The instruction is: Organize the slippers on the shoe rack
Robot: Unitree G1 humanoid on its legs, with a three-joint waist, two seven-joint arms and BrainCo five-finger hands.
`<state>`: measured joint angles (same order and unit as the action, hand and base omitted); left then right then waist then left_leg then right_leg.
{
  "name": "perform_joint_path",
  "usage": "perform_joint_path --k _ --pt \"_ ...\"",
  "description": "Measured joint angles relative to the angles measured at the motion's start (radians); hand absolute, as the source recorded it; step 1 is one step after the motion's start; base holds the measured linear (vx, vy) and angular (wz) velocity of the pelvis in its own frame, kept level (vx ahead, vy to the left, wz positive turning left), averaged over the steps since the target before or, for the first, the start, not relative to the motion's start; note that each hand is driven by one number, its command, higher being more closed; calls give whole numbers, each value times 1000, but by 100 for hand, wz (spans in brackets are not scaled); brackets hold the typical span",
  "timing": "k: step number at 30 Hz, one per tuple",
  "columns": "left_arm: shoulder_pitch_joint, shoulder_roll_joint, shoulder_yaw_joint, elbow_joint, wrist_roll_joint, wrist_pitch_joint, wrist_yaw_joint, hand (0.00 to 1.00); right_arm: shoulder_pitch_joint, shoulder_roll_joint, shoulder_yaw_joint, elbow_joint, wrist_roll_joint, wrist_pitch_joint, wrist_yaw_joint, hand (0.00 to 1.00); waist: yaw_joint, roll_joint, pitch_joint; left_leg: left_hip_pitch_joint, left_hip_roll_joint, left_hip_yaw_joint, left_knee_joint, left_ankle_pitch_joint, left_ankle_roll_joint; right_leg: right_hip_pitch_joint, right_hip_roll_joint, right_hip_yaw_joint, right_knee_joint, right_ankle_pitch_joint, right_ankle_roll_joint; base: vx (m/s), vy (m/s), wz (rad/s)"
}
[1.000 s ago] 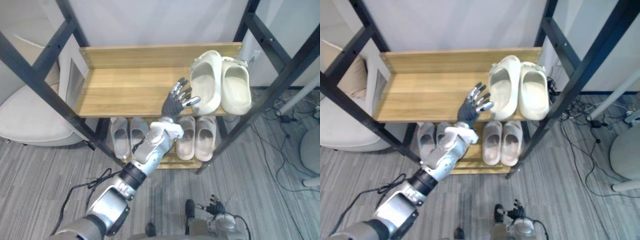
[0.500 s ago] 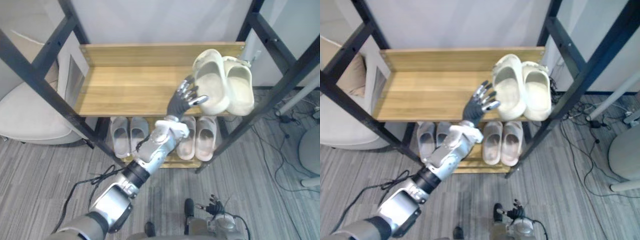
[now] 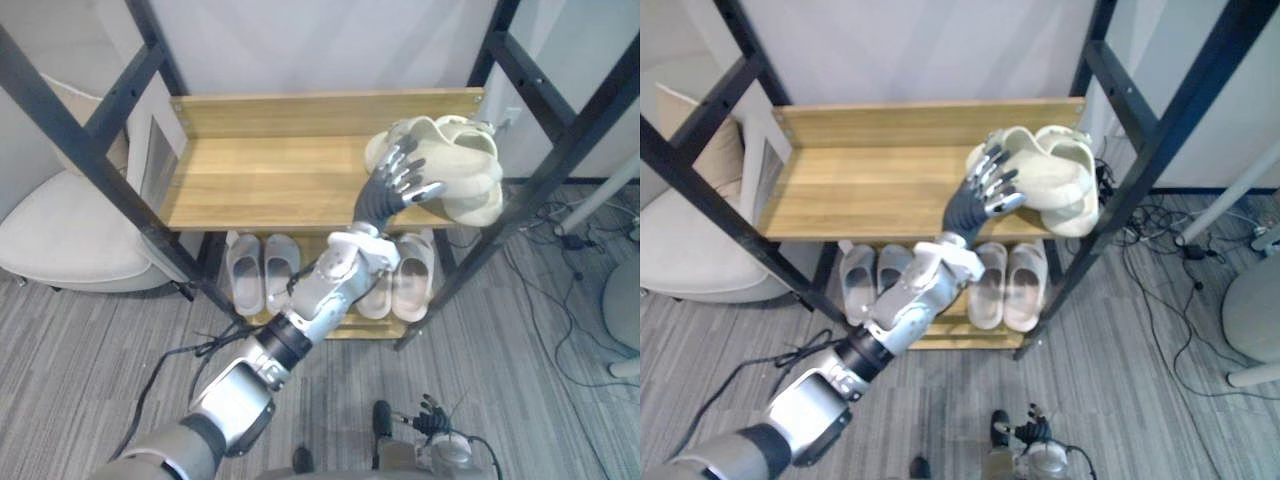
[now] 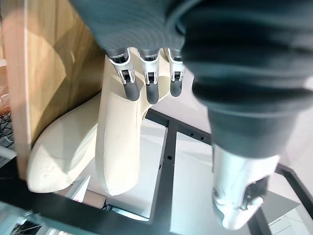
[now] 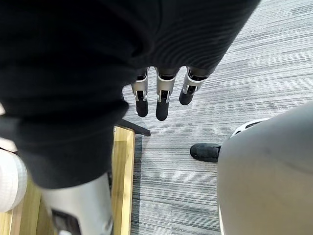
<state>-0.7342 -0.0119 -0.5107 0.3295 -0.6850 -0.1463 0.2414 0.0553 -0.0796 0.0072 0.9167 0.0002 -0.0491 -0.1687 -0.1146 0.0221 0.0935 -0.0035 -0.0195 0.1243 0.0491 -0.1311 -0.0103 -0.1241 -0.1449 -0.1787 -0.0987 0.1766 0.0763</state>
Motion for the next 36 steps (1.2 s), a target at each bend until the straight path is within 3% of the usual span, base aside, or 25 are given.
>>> perform_joint_path --k 14,25,36 --pt "86 43 113 61 36 -3 14 0 0 2 -1 1 0 1 0 0 -5 0 1 25 19 -1 -16 -7 -10 17 19 -10 0 -11 -2 29 -8 0" --pt "93 76 131 61 43 -3 13 0 0 2 2 1 0 2 2 0 -6 -1 1 28 23 -1 -16 -7 -11 20 23 -11 0 -13 -6 0 0 0" --pt "94 76 141 61 219 7 42 0 -1 2 2 1 0 1 5 0 -9 -1 1 27 24 -11 -16 -7 -11 24 23 -24 0 -14 -7 1 0 2"
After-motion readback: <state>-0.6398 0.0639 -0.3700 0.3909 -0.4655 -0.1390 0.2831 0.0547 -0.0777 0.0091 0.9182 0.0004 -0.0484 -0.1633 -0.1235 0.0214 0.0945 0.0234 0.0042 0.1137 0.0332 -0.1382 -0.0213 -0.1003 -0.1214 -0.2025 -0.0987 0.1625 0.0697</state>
